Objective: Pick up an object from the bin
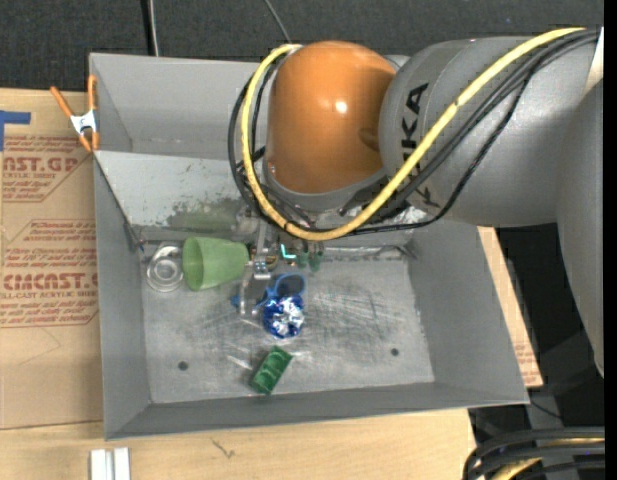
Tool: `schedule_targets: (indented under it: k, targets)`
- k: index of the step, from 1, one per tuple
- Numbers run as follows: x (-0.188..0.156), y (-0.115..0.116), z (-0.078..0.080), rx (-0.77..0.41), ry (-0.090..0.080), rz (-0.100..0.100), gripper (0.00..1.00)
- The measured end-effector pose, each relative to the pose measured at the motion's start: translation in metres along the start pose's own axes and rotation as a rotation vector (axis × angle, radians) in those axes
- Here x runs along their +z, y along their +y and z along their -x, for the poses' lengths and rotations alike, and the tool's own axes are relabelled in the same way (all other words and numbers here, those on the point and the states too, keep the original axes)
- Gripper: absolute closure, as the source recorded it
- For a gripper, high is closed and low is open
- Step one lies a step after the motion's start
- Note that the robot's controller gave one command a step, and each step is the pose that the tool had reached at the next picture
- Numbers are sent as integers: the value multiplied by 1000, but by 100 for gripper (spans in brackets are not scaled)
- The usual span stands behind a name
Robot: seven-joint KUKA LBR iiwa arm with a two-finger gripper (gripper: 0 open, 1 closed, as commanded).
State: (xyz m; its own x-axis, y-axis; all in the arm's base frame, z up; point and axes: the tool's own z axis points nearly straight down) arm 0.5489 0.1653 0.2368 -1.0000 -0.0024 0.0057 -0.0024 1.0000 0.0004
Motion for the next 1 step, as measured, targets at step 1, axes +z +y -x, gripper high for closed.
schedule_targets:
  k: [1]
  targets:
    - [166,1,-12,110,-15,4,0]
